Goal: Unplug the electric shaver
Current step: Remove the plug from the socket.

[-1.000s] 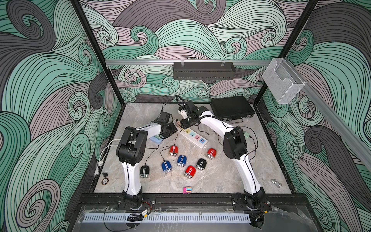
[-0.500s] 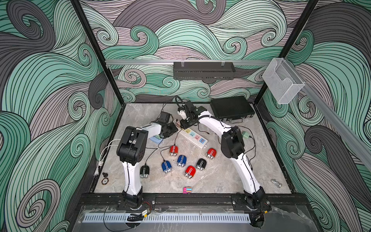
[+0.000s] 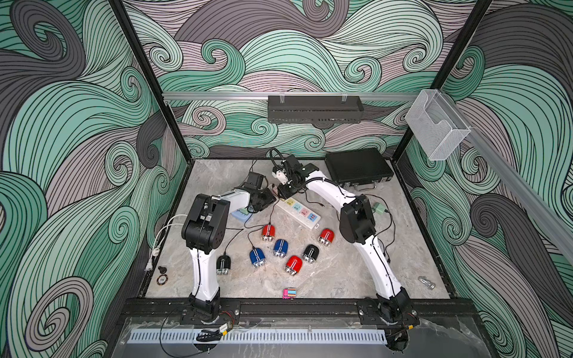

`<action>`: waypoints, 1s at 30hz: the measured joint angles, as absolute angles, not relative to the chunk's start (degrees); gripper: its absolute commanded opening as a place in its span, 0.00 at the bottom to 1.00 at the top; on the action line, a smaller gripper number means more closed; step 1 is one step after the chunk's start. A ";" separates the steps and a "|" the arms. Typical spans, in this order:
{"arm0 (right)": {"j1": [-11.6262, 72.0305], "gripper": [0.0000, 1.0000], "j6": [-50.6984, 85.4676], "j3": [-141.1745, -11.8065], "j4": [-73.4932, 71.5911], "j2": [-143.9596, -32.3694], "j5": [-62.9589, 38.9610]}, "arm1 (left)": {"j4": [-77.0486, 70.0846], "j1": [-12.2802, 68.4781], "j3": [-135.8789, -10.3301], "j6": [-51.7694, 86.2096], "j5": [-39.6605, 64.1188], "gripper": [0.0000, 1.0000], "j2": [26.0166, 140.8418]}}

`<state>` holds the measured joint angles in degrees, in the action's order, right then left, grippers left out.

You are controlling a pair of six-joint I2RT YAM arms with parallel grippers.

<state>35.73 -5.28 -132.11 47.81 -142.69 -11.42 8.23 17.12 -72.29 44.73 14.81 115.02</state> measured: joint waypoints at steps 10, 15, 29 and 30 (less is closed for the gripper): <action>35.70 0.27 -9.43 -132.20 47.90 -142.74 -10.85 | 8.19 17.12 -72.29 45.08 14.81 0.48 115.02; 35.77 0.27 -10.94 -132.20 47.83 -142.74 -10.44 | 8.29 17.12 -72.29 45.17 14.79 0.48 115.02; 36.40 0.26 -13.21 -128.31 44.82 -140.49 -7.79 | 9.58 17.12 -72.97 46.15 14.79 0.48 115.20; 36.42 0.26 -13.28 -128.07 44.64 -140.38 -7.70 | 9.72 17.12 -73.17 46.17 14.79 0.48 115.31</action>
